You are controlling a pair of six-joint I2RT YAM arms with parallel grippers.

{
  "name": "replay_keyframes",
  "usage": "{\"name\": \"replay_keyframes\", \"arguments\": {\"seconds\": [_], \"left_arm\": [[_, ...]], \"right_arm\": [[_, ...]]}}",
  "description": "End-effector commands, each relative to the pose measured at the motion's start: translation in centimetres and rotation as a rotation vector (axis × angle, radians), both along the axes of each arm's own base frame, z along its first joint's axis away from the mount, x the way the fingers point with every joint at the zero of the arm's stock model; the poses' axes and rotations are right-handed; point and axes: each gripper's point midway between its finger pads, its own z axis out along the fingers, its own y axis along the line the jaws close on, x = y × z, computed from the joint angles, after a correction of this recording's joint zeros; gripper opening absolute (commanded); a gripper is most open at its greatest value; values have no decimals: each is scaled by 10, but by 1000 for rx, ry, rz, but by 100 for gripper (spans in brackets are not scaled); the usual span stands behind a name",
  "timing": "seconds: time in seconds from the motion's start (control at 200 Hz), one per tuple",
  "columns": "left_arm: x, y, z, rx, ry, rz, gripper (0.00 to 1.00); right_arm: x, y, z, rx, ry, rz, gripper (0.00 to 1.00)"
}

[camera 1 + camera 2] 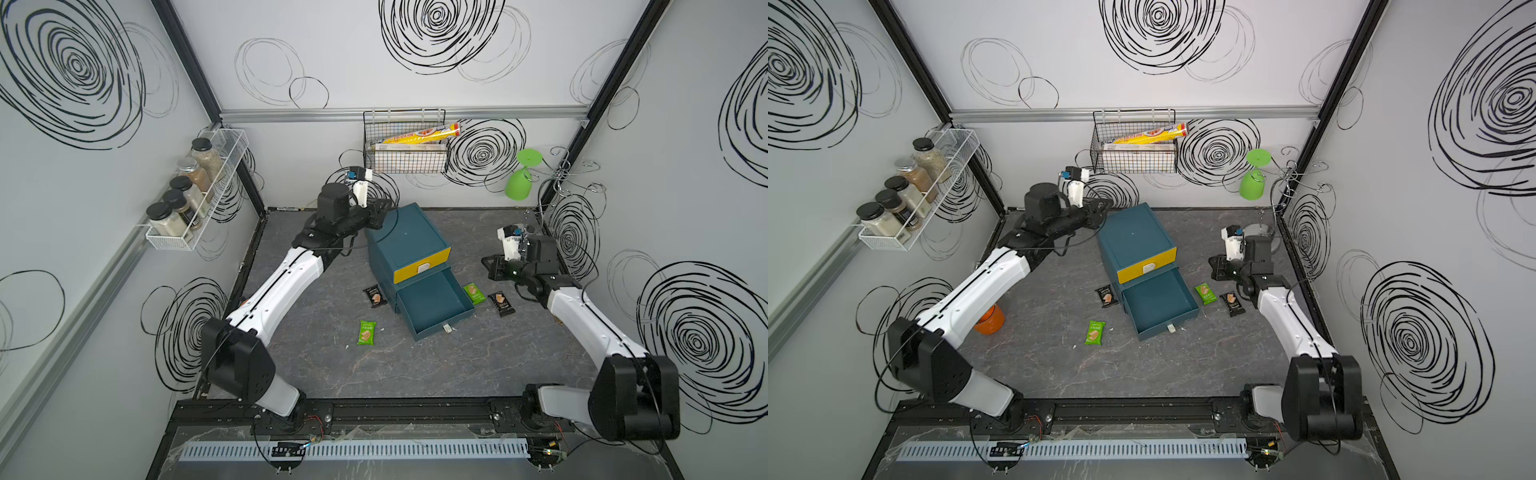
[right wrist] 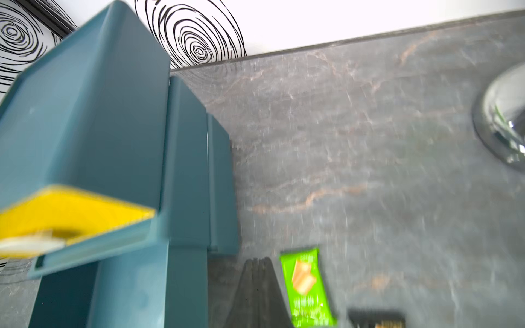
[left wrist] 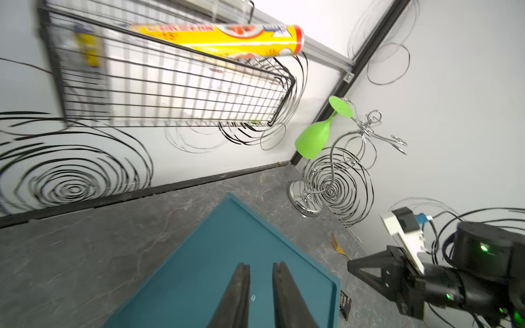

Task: Take the cookies out of the drawer
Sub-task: Place the cookie at the center of the board, then close the drawer in the storage box.

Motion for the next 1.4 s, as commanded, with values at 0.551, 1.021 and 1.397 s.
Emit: {"name": "replay_keyframes", "arguments": {"seconds": [0.551,1.021,1.397], "left_arm": [[27,-66,-128,141,246,-189,2],[19,-64,-152,176,286,-198,0],[14,-57,-164,181,309,-203,0]], "right_arm": [[-149,61,-42,283,130,106,0],[-158,87,-74,305,202,166,0],[-125,116,-57,372,131,194,0]]}}
